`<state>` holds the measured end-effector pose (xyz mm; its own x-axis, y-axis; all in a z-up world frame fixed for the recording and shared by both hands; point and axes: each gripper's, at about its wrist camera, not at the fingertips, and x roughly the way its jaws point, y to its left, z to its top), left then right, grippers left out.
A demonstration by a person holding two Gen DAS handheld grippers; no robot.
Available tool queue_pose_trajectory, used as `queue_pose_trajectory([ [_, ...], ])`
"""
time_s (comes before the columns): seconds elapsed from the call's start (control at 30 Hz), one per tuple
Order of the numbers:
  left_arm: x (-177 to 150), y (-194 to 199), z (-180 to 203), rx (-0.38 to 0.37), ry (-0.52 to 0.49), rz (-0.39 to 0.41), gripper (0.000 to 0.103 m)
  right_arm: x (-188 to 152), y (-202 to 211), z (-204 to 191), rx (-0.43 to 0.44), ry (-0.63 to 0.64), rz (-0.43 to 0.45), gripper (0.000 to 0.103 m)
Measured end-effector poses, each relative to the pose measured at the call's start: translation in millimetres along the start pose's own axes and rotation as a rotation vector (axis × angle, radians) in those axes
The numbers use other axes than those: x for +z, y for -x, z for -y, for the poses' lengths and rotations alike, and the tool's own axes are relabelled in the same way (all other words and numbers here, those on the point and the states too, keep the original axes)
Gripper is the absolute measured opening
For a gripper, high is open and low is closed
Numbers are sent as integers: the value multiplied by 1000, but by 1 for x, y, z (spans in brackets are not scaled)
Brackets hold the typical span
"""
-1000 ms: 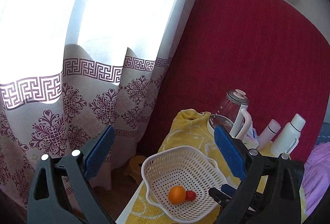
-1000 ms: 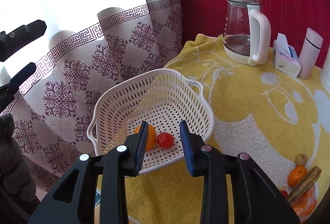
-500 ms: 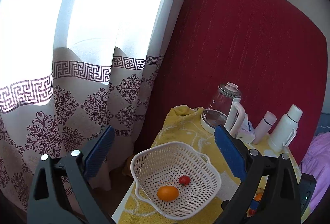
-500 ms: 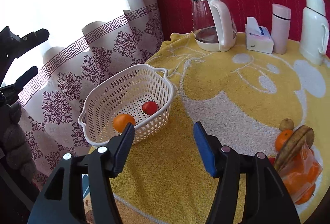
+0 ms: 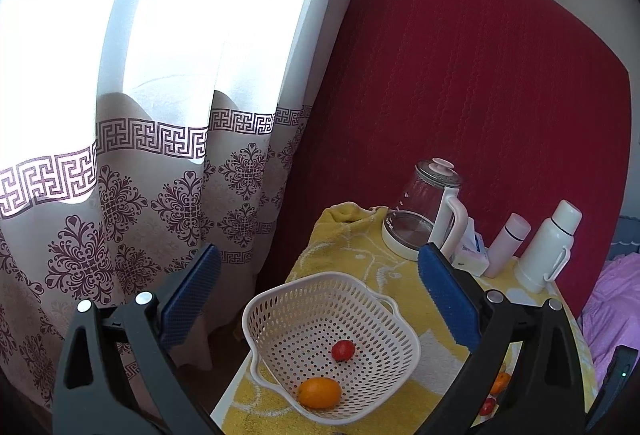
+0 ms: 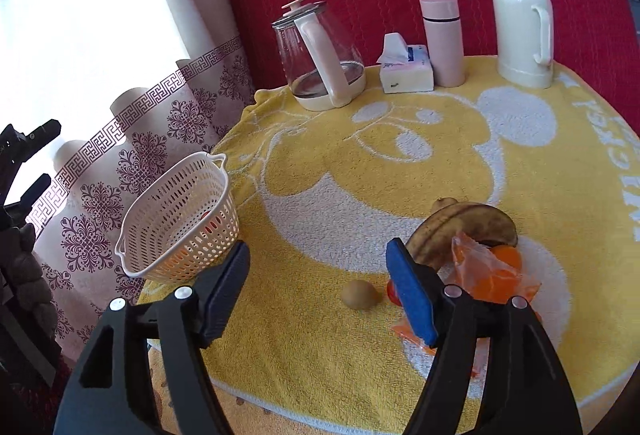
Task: Organize fruits
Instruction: 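Move the right tool to the plastic bag of oranges and grasp it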
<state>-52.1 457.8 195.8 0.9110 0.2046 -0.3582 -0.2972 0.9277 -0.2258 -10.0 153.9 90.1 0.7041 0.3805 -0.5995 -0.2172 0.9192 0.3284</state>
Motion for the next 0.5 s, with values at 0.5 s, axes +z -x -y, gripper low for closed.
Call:
queue_pose_trajectory([
  [0.5,-6,2,19,-33,-43,-6,100,-2,23,108,-113,-311,15,84],
])
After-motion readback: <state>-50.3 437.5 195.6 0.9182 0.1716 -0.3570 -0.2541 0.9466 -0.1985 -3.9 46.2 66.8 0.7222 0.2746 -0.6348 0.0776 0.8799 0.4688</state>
